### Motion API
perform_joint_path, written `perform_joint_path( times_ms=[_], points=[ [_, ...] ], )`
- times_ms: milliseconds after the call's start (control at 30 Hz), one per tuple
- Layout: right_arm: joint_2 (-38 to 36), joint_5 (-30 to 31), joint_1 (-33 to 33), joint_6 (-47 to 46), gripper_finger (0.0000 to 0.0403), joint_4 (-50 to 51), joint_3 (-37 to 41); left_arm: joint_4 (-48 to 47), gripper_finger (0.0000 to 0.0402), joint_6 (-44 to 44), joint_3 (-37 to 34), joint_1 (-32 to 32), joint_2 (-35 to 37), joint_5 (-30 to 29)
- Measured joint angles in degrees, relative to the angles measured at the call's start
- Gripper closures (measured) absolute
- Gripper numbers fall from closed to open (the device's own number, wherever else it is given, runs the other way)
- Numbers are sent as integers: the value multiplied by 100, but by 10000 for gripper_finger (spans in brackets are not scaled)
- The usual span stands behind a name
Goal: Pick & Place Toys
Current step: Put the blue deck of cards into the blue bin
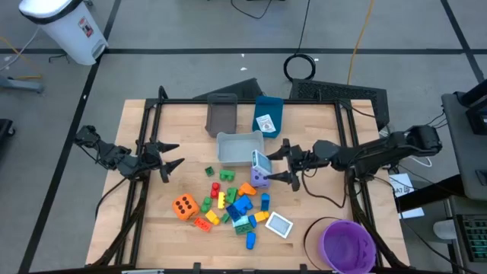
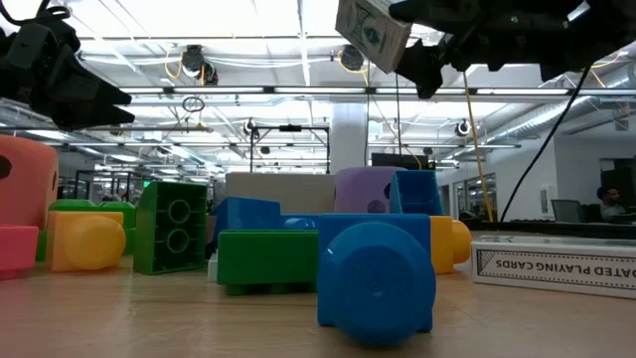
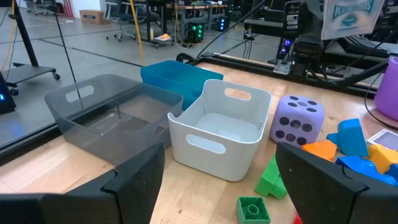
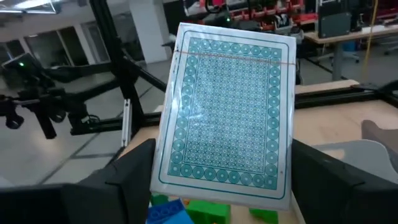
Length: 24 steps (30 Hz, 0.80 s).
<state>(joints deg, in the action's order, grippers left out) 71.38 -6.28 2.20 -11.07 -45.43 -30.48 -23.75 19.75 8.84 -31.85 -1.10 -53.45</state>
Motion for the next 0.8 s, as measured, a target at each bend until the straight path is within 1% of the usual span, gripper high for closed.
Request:
perform_joint_path(
  times_ms=[167, 400, 667, 800],
  points=[
    [383, 0, 7, 7, 129, -1, 0, 1, 91, 0, 0, 0, 0, -2],
    [656, 28, -115, 29, 129, -477, -33, 1, 91, 0, 0, 1, 0, -1],
    [1050, 40, -221, 30, 129, -452, -339, 0, 92, 0, 0, -1, 0, 0],
    [1197, 100, -241, 173, 129, -451, -332, 9, 91, 0, 0, 2, 0, -2]
  ],
)
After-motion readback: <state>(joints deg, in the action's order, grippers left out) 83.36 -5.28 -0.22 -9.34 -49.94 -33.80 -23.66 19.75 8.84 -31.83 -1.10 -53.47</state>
